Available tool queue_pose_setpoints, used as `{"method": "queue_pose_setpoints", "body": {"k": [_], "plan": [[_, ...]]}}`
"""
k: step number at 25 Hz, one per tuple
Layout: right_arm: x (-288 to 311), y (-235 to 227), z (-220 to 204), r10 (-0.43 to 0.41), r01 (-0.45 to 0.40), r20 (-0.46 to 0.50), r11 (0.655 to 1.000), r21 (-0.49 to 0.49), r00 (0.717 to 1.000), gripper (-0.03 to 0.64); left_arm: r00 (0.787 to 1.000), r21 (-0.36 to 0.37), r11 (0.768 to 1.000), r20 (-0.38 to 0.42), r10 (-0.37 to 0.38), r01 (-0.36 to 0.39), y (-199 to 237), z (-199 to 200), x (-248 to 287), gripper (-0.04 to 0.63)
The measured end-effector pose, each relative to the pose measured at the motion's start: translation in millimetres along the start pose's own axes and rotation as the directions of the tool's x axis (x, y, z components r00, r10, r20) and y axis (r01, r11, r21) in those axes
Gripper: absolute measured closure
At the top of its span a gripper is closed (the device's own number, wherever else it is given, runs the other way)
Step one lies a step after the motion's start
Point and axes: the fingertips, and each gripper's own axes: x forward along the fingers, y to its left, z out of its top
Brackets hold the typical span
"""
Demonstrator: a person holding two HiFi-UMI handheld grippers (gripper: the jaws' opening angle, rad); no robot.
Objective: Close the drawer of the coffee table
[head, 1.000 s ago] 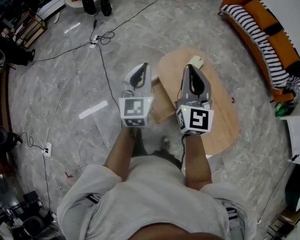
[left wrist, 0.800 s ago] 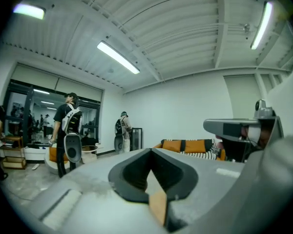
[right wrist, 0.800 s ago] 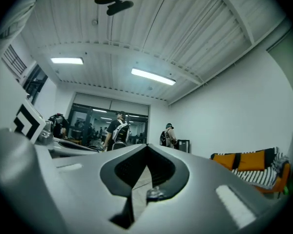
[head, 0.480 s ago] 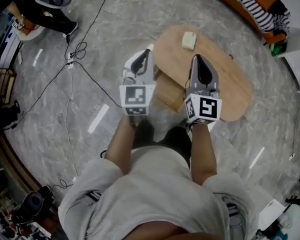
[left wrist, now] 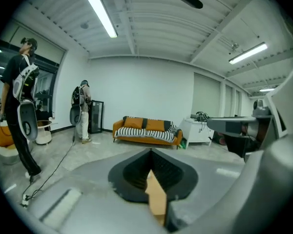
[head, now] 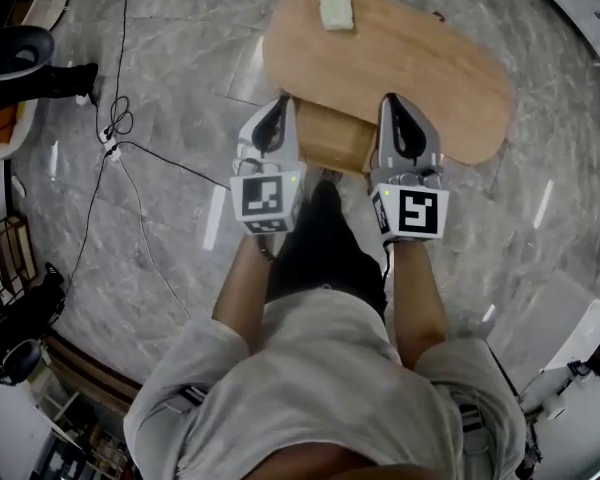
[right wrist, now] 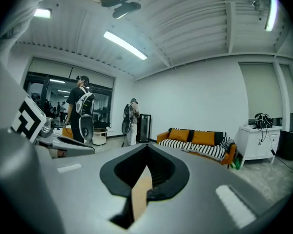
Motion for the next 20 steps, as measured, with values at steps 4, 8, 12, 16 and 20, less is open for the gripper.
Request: {"method": "queue_pose_setpoints", "body": {"k": [4,8,12,16,20], "plan": [[3,-18,-17,-0.021,0.022,-0.021,1.000,0.019,1.000,0.611,0.997,0.018,0.998,-0.046,-0.058,0.059,-16,-17,23,0.575],[3,-37,-48,-0.030,0.031,-0.049,0.999,0.028,0.998,0.611,0.995,0.076,0.994,-0.070,-0.077,0.082,-27,-35,48,0.575],[26,-67,-83,-0.035,0.038,-0.085,0.999,0.031,0.996,0.611,0.993,0.094,0.992,-0.093,-0.072,0.081,-34,-51,84,0.575],[57,-89,-126,-0.076,0.079,-0.106,0.997,0.023,0.991,0.611,0.991,0.173,0.978,-0.082,-0.105,0.118,-35,-72,121,0.575],[64,-78,-175,-0.074,0.079,-0.126,0.996,0.036,0.989,0.611,0.982,0.183,0.973,-0.149,-0.113,0.139,-18,-130,124,0.575]]}}
